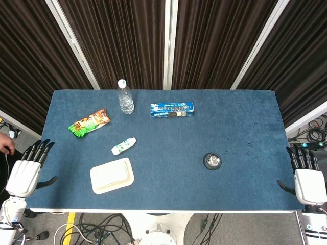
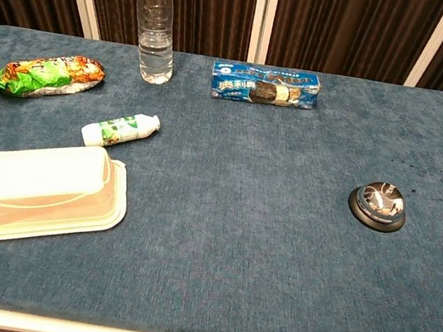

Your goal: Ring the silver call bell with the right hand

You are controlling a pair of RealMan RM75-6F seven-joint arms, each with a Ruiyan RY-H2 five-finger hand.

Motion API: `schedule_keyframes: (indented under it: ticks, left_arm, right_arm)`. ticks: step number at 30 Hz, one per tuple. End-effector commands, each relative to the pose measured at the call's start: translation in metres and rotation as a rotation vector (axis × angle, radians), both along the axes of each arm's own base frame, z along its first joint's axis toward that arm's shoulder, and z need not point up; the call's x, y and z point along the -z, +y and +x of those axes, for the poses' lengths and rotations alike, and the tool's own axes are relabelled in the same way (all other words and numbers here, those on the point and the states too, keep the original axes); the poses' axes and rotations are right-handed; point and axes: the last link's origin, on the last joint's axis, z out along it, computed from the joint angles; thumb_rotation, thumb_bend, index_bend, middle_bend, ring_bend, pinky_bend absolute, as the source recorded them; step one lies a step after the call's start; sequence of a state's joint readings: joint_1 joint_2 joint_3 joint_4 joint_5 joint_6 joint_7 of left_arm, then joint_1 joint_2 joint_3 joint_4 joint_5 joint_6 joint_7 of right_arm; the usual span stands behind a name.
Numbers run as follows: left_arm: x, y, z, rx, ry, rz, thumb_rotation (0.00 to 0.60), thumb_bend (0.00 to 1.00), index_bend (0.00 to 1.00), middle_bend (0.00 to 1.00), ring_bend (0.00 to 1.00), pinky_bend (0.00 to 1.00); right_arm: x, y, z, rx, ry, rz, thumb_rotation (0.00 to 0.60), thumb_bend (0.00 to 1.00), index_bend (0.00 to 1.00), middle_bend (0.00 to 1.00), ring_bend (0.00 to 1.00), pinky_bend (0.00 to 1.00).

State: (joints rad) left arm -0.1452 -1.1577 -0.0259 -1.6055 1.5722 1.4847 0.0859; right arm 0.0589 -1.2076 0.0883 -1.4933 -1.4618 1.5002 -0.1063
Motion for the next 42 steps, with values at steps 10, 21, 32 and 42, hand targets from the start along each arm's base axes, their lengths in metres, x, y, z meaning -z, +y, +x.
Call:
schedule_keyframes:
  ticks: [10,21,32,42]
  left_arm:
    - [-0.001,0.003,0.002,0.005,0.0,-0.001,0.6,0.02,0.07,0.04,0.0,0.15]
    - [0.001,0.0,-0.003,-0.005,-0.003,-0.007,0.6,0.02,0.07,0.04,0.0,0.15]
    - [-0.001,-0.001,-0.009,-0.018,-0.005,-0.006,0.6,0.02,0.07,0.04,0.0,0.15]
    - [-0.003,-0.001,-0.013,-0.027,0.0,0.0,0.6,0.02,0.07,0.04,0.0,0.15]
  right_arm:
    - [0.005,-0.003,0.007,-0.021,0.0,0.021,0.6,0.07,0.0,0.0,0.0,0.0]
    - [0.031,-0.008,0.019,-0.041,0.065,0.074,0.6,1.0,0.0,0.6,0.59,0.66]
    - [0.096,-0.009,0.035,-0.108,0.141,0.276,0.6,1.0,0.14,0.9,0.83,0.77]
    - [0.134,-0.026,0.053,-0.135,0.165,0.365,0.6,1.0,0.1,0.91,0.84,0.78]
